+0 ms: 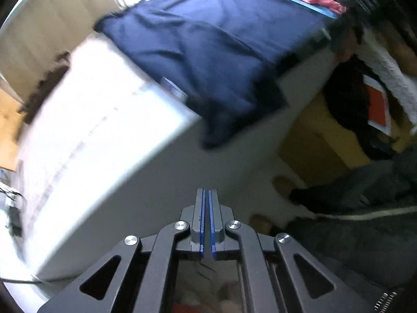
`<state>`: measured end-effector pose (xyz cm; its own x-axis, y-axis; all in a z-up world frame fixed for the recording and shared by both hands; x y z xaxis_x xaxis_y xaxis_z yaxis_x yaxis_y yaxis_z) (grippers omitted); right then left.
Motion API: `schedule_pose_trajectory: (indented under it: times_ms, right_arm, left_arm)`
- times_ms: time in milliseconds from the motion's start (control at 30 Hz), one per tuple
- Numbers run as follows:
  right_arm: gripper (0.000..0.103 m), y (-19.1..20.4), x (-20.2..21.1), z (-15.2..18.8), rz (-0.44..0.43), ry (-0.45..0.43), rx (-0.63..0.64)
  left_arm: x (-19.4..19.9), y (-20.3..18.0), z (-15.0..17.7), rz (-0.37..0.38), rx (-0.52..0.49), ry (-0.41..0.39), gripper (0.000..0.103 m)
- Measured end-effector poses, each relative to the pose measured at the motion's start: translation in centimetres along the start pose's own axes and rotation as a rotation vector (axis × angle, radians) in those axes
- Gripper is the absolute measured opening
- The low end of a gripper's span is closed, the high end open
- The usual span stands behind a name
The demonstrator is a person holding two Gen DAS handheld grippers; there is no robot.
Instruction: Fold clothes
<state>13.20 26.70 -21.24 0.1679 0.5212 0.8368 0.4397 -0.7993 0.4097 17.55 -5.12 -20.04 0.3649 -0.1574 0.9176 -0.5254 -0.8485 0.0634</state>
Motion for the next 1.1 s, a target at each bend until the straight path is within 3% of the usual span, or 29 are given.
schedule_pose_trajectory:
  times_ms: [267, 300, 333, 467, 567, 667, 867, 1000, 1100]
  right_arm:
    - [0.038, 1.2, -4.5, 0.2, -0.1, 0.018, -0.013]
    - [0.016, 1.2, -4.4, 0.3, -0.103, 0.017, -0.011]
    - [0.005, 1.0, -4.2, 0.3, -0.104, 0.017, -0.01]
    - [0.004, 1.9, -0.8, 1.5, -0.094, 0.003, 0.029]
    - [0.004, 1.7, 2.7, 1.3, 0.011, -0.013, 0.07]
    - [0.004, 0.7, 2.6, 0.7, 0.006, -0.011, 0.047]
    - [0.004, 0.4, 0.2, 0.4, -0.014, 0.023, 0.01]
    - [0.004, 0.3, 1.0, 0.3, -0.02, 0.016, 0.014]
    - [0.004, 0.2, 1.7, 0.0, -0.029, 0.011, 0.025]
  left_arm:
    - [-0.2, 2.3, -2.0, -0.024, 0.005, -0.063, 0.004]
    - [-0.1, 2.4, -2.0, -0.009, 0.009, -0.071, 0.004]
    - [0.0, 2.5, -2.0, 0.006, 0.01, -0.079, 0.004]
    - [-0.6, 1.6, -1.8, 0.062, -0.017, -0.087, 0.004]
    - [-1.0, -0.1, -1.8, 0.109, -0.061, -0.099, 0.004]
    - [-1.5, -1.1, -2.1, 0.128, -0.096, -0.103, 0.004]
    - [-3.2, -2.4, -2.8, 0.087, -0.129, -0.134, 0.008]
    - [-1.7, -1.9, -3.0, 0.077, -0.138, -0.197, 0.008]
    - [-1.3, -2.6, -3.0, 0.066, -0.236, -0.226, 0.01]
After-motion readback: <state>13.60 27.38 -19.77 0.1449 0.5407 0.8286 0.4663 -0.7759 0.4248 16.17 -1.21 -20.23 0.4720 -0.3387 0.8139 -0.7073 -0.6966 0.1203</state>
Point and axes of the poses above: each gripper's, at about its wrist camera, not at the fingertips, and x roughly against the way its jaws point, y to its left, z to its underside, the point moved 1 cm from there along -x, roughly the way its jaws point, and after that the axes turned 15 degrees about x, right-handed, at the moved point
